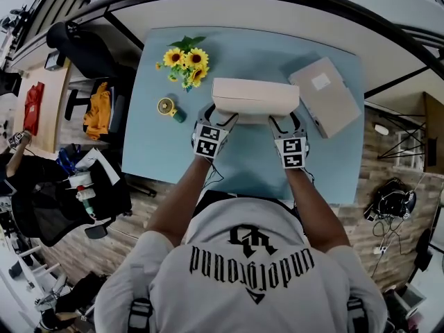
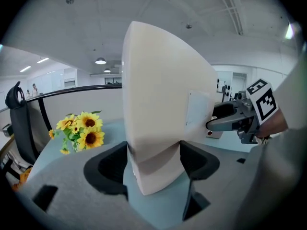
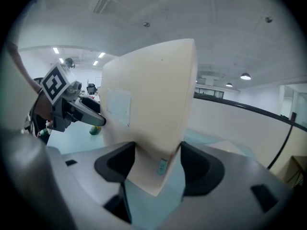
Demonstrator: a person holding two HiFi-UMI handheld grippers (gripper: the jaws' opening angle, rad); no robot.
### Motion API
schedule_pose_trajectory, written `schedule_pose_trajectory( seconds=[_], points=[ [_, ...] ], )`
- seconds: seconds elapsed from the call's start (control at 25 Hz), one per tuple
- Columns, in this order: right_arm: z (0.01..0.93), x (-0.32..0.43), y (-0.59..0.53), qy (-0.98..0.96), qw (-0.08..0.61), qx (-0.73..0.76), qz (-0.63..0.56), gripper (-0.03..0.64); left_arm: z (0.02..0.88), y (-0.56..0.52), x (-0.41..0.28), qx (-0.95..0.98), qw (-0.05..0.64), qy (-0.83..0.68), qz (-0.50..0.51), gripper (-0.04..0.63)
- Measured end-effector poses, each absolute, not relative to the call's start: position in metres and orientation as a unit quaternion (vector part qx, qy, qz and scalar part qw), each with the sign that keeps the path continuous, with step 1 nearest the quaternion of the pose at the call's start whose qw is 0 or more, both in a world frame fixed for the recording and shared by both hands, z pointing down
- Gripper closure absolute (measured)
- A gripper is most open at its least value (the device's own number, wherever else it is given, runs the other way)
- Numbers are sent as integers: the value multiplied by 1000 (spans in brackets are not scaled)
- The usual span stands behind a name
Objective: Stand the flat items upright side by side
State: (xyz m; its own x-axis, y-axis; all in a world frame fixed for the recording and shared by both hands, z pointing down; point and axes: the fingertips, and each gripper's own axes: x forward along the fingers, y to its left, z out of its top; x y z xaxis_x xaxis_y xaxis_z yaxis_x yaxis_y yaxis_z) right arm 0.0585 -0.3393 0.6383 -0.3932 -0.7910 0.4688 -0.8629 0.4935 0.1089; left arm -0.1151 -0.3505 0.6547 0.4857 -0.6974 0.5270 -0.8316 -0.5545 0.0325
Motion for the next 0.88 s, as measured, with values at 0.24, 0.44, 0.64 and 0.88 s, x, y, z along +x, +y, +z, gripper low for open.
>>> schedule_pose_trajectory(
  seconds=[0.24,0.44,0.64,0.88],
  points=[
    [639,57,-334,-829,237,499,88,278,655,-348,-115,855,152,-443,224,227],
    [638,65,-325,-821,230,513,99,268,653,-342,-120,862,160,-429,217,216],
    [626,69,-311,-807,219,539,102,265,644,-332,-127,872,157,-413,209,213],
    [604,62,-278,-784,195,580,102,267,628,-306,-139,888,150,-387,198,210]
  ],
)
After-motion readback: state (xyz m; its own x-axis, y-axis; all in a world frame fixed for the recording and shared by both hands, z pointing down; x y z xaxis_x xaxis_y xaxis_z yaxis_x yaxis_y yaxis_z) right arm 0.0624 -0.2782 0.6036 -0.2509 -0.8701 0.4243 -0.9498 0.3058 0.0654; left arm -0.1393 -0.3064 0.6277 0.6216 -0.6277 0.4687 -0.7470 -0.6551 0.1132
